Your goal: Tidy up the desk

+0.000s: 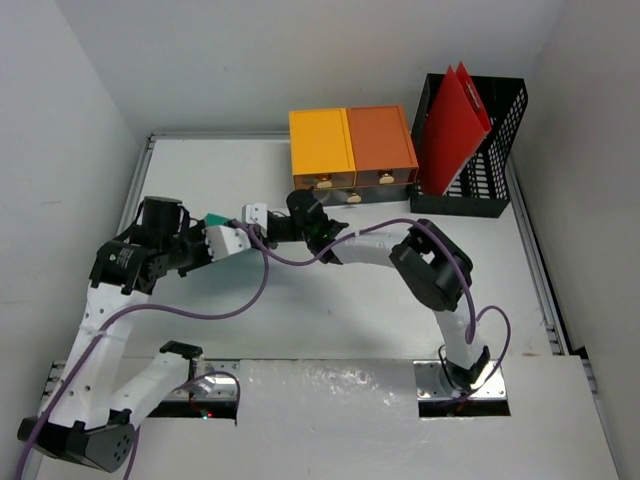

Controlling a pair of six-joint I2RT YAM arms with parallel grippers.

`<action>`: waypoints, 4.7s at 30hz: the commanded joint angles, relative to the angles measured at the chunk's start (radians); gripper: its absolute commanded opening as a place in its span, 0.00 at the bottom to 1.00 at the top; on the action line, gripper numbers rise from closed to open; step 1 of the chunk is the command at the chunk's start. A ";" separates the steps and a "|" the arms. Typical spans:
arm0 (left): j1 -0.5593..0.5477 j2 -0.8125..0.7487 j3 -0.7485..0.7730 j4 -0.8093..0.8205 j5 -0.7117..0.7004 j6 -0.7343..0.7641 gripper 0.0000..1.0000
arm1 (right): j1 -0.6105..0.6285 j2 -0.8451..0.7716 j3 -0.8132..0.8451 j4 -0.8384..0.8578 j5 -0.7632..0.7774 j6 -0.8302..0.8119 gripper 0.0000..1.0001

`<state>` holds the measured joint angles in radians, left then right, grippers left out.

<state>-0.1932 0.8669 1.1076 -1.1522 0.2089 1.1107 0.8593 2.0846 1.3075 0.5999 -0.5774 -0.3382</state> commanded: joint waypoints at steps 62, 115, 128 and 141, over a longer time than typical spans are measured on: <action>0.011 0.182 0.428 0.568 -0.588 -0.868 1.00 | -0.612 -0.836 0.222 -0.318 0.442 0.525 0.00; 0.012 0.317 0.341 0.566 -0.602 -0.762 1.00 | -1.198 -0.698 -0.225 0.130 0.335 0.630 0.00; 0.011 0.350 0.317 0.600 -0.612 -0.749 1.00 | -1.149 -0.641 -0.396 0.356 0.393 0.533 0.00; 0.012 0.380 0.307 0.623 -0.631 -0.739 1.00 | -1.119 -0.492 -0.410 0.524 0.376 0.545 0.00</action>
<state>-0.1879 1.2491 1.4200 -0.5880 -0.4053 0.3687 -0.2764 1.5890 0.8791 0.9562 -0.1905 0.2108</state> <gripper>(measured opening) 0.996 0.184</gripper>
